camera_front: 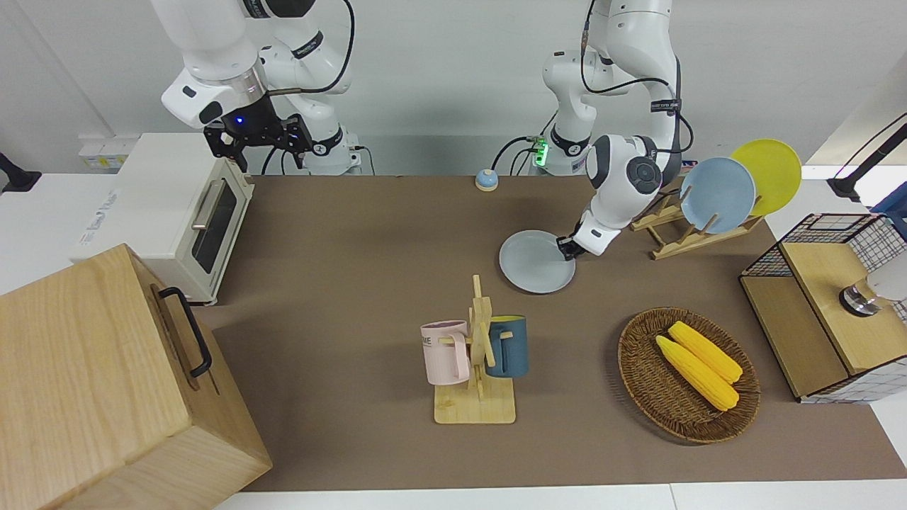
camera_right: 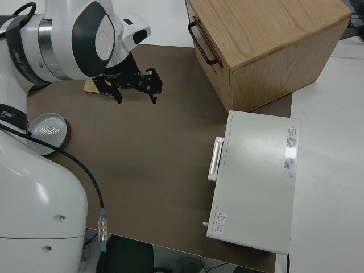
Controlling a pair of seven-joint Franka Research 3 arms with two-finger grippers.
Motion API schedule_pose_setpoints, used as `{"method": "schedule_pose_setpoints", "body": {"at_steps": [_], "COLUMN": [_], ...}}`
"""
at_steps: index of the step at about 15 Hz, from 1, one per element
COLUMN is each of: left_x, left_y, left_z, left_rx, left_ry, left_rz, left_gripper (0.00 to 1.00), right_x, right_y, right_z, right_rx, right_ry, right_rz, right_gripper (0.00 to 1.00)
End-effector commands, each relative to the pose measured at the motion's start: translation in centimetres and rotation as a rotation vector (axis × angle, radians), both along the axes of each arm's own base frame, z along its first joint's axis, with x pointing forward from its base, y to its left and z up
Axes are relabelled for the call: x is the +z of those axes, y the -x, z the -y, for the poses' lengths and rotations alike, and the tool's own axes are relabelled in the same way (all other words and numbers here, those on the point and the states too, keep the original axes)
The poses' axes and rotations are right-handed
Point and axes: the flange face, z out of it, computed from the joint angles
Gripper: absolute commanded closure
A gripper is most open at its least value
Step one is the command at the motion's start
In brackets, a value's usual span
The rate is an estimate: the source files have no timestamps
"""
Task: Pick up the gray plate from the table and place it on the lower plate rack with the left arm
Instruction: 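Lift the gray plate with the left gripper and carry it toward the rack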
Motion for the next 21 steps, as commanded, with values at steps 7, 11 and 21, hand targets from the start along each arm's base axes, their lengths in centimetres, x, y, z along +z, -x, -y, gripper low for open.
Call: {"method": "schedule_pose_setpoints", "body": {"at_steps": [7, 11, 21], "left_x": [3.0, 8.0, 25.3], "left_y": [-1.3, -2.4, -3.2], "left_z": [-0.1, -0.6, -6.3], "left_rx": [0.019, -0.017, 0.011], "left_ry": [0.004, -0.018, -0.090], "left_rz": [-0.018, -0.118, -0.130], "left_gripper": [1.00, 1.00, 1.00], "right_x": [0.4, 0.4, 0.3], "right_y": [0.2, 0.2, 0.2], "right_z": [0.2, 0.2, 0.2], "right_rx": [-0.014, -0.014, -0.014], "right_ry": [0.007, 0.008, 0.008], "right_rz": [0.000, 0.000, -0.002], "right_gripper": [0.017, 0.017, 0.017]}}
